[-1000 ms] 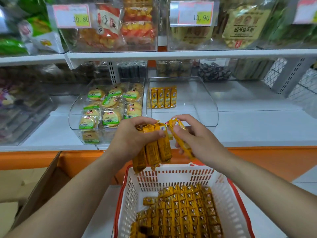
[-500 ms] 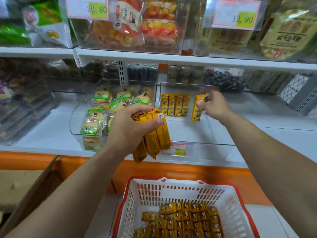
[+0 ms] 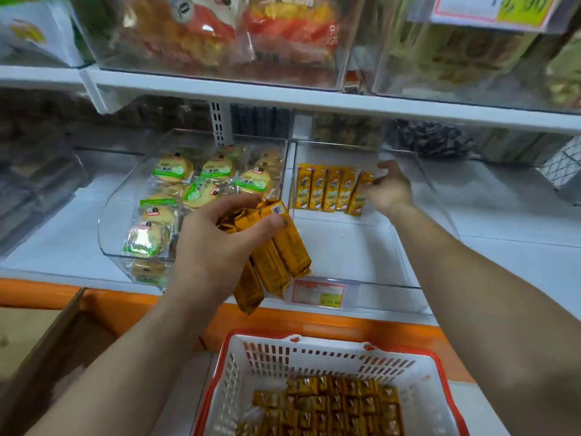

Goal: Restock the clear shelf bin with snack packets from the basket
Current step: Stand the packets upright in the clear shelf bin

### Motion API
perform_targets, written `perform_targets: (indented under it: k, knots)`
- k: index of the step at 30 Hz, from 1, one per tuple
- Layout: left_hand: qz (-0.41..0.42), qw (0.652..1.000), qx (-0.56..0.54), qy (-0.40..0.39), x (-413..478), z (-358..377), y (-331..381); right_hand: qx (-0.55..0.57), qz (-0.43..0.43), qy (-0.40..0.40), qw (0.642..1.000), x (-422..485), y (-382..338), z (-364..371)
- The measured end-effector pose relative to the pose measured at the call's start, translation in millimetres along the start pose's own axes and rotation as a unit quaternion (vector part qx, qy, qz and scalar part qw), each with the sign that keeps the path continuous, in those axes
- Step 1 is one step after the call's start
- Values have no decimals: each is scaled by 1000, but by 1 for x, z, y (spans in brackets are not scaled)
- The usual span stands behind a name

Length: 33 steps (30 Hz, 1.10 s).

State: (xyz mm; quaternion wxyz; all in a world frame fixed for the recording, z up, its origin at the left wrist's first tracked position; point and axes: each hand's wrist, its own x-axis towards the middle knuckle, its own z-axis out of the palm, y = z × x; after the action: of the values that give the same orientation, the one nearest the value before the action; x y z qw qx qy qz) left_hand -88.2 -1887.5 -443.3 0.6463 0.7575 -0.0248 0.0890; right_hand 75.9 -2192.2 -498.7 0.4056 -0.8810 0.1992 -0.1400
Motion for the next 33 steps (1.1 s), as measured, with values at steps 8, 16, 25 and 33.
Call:
perform_targets:
  k: [8,16,25,33]
  knots:
    - [-42,998,-2,-52,-18,21,3,184,-116,-92,972,-146,-45,-56]
    - [-32,991,-45,-126,-57,39,20,237,-114,-275,925,-258,-37,-94]
    - [-9,988,-30,-151,-58,26,15,458,93,-361,807,-265,-47,-88]
    - [-15,988,-42,-150,-55,28,12,327,-8,-340,882,-254,-41,-82]
